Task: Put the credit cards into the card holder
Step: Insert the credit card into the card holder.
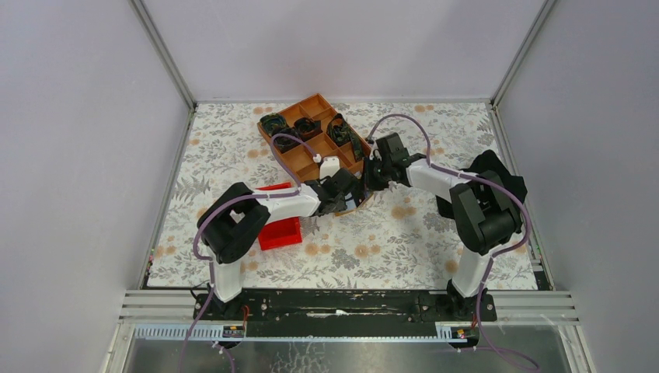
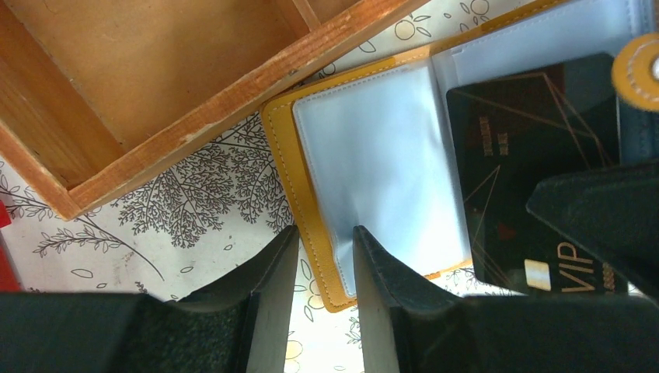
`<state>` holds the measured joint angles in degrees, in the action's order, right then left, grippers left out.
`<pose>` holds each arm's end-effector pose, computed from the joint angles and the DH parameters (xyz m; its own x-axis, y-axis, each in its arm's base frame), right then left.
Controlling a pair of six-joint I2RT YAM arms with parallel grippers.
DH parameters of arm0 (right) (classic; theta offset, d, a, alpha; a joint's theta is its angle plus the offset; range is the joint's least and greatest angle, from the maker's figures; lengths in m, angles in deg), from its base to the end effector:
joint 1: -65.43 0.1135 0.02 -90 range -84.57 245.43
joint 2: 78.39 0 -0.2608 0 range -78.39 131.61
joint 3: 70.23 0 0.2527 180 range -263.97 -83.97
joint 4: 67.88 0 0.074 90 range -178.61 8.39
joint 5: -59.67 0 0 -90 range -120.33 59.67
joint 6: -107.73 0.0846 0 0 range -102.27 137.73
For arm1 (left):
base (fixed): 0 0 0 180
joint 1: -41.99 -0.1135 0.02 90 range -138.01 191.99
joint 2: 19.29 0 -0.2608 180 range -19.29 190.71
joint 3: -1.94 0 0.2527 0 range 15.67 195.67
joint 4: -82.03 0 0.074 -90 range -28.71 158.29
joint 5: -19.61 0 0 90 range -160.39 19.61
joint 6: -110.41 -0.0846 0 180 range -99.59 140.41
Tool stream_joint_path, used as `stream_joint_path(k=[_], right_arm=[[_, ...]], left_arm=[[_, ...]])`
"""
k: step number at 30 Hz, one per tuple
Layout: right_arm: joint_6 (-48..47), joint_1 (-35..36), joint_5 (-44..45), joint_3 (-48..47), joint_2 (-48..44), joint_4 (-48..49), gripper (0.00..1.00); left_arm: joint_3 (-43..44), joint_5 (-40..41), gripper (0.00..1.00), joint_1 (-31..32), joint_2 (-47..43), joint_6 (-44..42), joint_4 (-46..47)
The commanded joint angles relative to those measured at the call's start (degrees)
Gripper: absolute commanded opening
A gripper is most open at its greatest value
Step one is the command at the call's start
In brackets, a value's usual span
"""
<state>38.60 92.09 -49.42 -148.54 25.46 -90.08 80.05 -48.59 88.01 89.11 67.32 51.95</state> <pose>0.3575 0.2105 0.1438 -0.8391 -0.0446 -0.5421 -0.3442 0.8152 0.4657 0.2976 -0.2631 0.1009 -0.8072 -0.1400 -0.5735 -0.0715 0.9875 -0.1405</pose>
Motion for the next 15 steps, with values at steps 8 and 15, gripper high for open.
stream_joint_path(k=[8, 15], right_arm=[[-1.9, -3.0, 1.0, -5.8, 4.1, -0.4, 0.00], [-1.3, -4.5, -1.9, -2.5, 5.7, 2.8, 0.00]], left_arm=[[-4.5, -3.8, 0.38, 0.2, 6.9, -2.3, -7.9], [-4.2, -4.4, 0.38, 0.3, 7.2, -3.4, -7.7]])
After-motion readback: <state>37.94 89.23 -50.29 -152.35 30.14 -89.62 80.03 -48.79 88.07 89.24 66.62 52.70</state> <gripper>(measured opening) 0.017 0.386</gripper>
